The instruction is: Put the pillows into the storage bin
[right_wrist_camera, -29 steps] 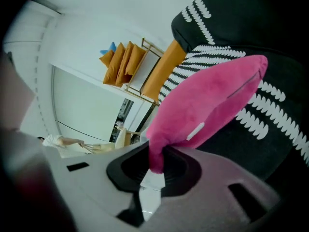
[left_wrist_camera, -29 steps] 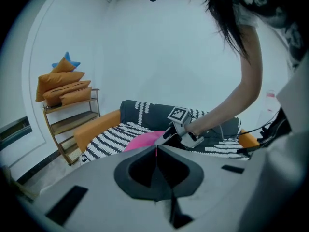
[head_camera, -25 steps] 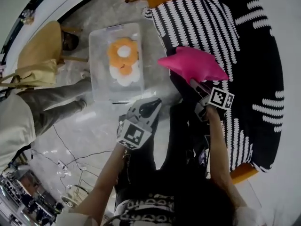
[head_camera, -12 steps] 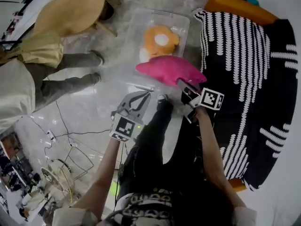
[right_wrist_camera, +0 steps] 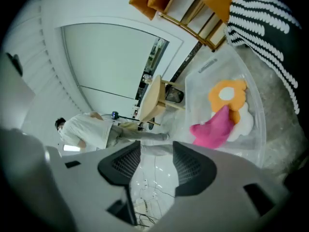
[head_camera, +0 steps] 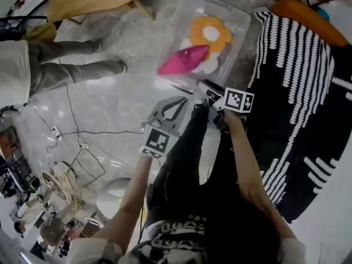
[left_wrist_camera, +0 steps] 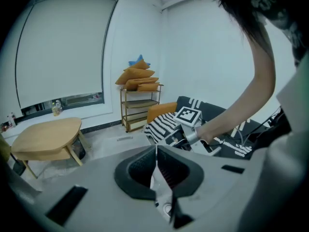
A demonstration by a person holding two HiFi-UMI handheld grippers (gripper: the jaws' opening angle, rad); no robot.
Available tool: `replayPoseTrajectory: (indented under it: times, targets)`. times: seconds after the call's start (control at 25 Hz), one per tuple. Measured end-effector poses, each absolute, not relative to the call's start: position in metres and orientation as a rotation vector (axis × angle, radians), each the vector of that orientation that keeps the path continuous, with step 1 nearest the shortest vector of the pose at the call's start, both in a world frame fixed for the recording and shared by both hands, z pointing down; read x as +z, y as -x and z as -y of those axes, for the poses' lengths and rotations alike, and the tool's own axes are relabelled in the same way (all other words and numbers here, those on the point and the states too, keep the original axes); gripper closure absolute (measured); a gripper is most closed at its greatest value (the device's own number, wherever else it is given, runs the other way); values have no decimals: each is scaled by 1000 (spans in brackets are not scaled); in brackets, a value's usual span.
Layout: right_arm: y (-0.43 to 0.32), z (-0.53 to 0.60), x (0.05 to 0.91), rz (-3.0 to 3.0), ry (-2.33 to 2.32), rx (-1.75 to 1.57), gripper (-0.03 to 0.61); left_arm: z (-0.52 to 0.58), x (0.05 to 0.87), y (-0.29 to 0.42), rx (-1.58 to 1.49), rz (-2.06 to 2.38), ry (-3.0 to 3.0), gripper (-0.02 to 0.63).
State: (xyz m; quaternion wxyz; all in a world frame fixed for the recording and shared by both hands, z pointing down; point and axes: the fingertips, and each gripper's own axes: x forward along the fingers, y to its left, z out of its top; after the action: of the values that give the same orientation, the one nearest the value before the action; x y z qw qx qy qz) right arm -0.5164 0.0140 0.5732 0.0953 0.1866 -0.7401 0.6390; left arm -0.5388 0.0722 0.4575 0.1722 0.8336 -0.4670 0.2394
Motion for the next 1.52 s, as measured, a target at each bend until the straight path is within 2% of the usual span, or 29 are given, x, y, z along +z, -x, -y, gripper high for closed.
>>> replayPoseTrajectory:
  times: [0.28, 0.92, 1.28, 1.52]
  targets:
    - [495, -10, 555, 2287, -599, 1646, 353, -61, 458, 521, 677, 1201, -2441, 609]
    - [357, -34, 434, 2417, -1166, 1631, 354, -16, 391, 424, 795, 748, -2797, 609]
    - [270, -111, 378, 2443, -1489, 1573, 357, -77, 344, 320, 702, 521, -2934, 609]
    - [229, -194, 337, 2423, -1751, 1410, 403, -172, 321, 279, 682, 305, -3017, 609]
